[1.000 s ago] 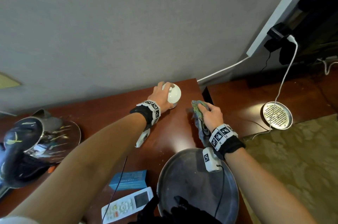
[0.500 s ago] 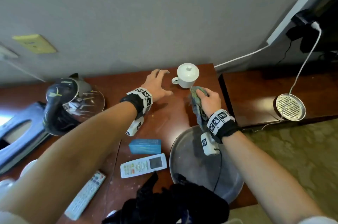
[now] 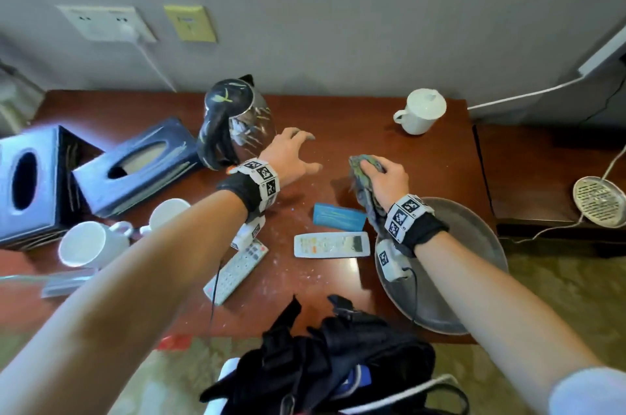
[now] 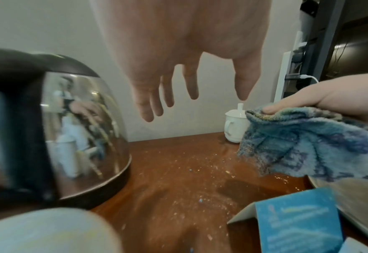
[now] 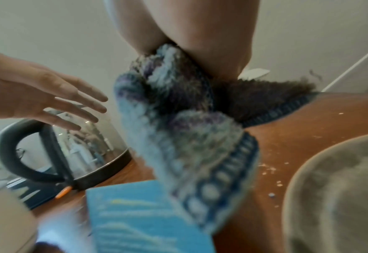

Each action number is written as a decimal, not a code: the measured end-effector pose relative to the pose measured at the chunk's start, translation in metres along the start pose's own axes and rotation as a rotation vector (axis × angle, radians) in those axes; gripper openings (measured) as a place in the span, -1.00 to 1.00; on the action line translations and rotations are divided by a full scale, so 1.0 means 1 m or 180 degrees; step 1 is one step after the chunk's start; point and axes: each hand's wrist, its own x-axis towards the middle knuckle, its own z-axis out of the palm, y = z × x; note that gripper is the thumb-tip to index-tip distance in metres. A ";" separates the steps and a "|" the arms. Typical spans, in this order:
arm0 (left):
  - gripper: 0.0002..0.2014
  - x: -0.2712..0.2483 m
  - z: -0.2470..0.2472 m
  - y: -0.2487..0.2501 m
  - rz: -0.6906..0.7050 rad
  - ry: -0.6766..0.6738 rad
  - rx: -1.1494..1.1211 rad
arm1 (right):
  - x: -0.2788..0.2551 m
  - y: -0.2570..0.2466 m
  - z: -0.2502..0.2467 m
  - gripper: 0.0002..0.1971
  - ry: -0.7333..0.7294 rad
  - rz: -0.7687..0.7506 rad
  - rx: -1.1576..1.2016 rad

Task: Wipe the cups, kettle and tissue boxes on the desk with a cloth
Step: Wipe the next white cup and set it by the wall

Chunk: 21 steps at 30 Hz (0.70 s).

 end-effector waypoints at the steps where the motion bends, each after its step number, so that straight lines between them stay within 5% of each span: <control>1: -0.32 -0.011 -0.005 -0.009 -0.0014 0.0024 -0.0030 | -0.007 -0.005 0.009 -0.64 -0.0017 -0.0058 -0.0004; 11: -0.33 -0.096 -0.036 -0.088 -0.0732 0.0123 0.0101 | -0.052 -0.041 0.079 -0.72 -0.0346 -0.0338 -0.0022; 21: 0.00 -0.114 -0.001 -0.115 -0.1180 -0.0174 -0.0221 | -0.059 -0.044 0.109 -0.70 -0.0545 -0.0325 -0.0075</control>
